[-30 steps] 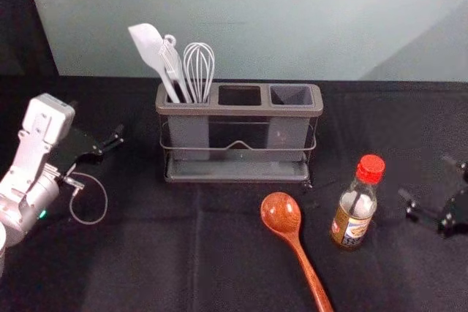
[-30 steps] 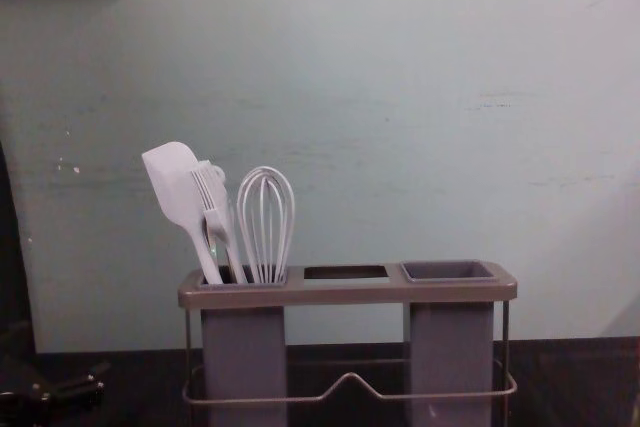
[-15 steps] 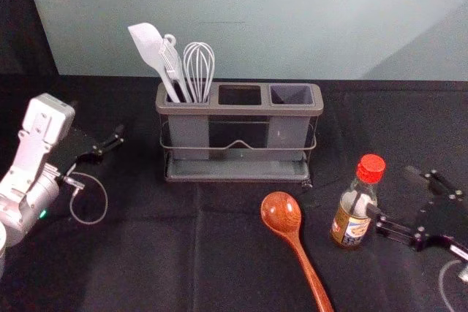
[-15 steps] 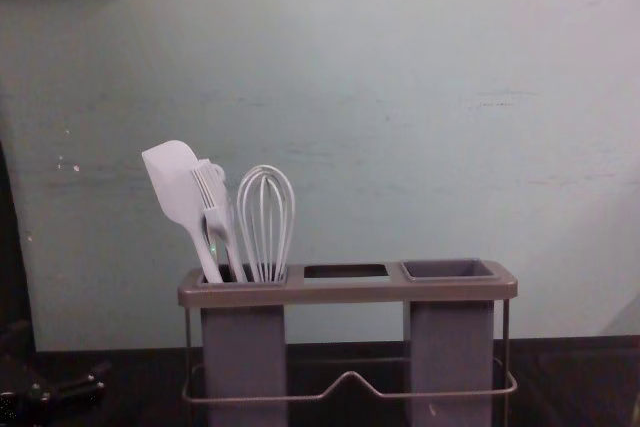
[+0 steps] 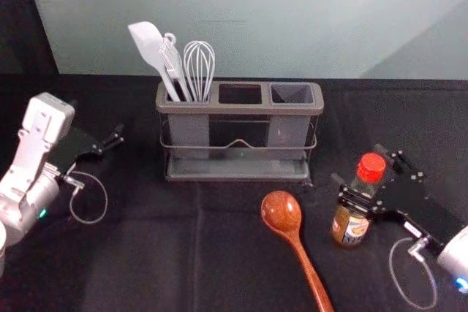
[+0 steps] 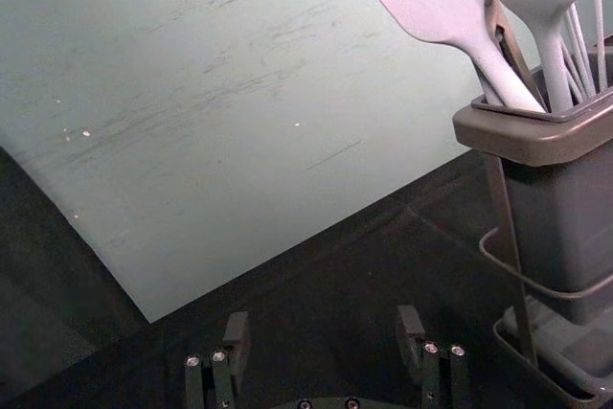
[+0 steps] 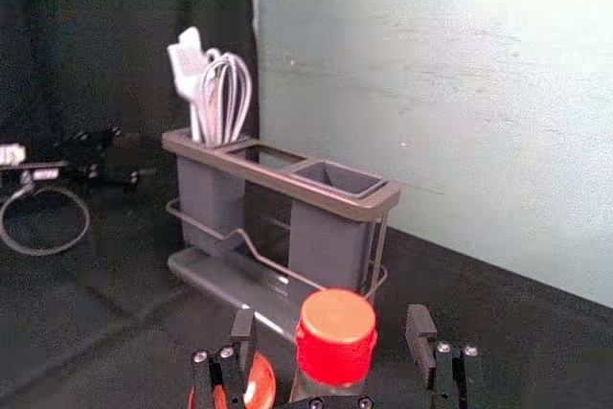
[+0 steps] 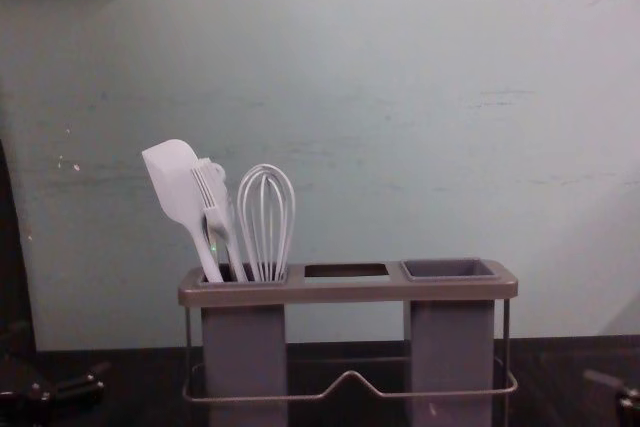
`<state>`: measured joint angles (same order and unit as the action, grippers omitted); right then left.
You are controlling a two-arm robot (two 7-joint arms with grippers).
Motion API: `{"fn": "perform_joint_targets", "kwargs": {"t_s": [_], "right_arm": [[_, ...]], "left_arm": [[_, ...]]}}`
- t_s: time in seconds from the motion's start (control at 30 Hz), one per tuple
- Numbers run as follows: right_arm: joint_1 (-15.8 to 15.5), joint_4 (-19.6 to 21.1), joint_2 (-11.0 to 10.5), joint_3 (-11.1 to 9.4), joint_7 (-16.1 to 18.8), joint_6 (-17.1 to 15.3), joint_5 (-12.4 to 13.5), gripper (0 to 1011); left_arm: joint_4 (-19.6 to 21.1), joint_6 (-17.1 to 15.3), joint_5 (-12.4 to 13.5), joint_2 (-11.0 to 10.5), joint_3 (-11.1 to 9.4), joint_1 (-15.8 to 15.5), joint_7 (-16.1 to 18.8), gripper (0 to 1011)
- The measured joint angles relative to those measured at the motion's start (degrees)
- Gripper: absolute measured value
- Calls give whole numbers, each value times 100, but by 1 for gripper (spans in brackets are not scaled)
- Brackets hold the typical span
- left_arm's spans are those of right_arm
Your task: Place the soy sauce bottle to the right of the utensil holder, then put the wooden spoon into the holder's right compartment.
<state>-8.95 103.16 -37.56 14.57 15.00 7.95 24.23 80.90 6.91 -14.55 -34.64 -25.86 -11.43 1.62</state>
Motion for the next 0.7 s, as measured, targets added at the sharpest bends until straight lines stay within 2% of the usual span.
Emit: {"fn": "perform_joint_targets", "kwargs": {"t_s": [0.2, 0.63, 0.7], "right_arm": [[4, -103, 315, -42, -96, 60, 5, 1003], [-125, -114, 552, -239, -2, 104, 97, 1000], [-137, -104, 561, -256, 14, 100, 93, 957]], "left_arm": [[0, 0, 0, 0, 0, 0, 0, 1005], [0, 0, 0, 0, 0, 0, 0, 1005], [0, 0, 0, 0, 0, 0, 0, 1005]]}}
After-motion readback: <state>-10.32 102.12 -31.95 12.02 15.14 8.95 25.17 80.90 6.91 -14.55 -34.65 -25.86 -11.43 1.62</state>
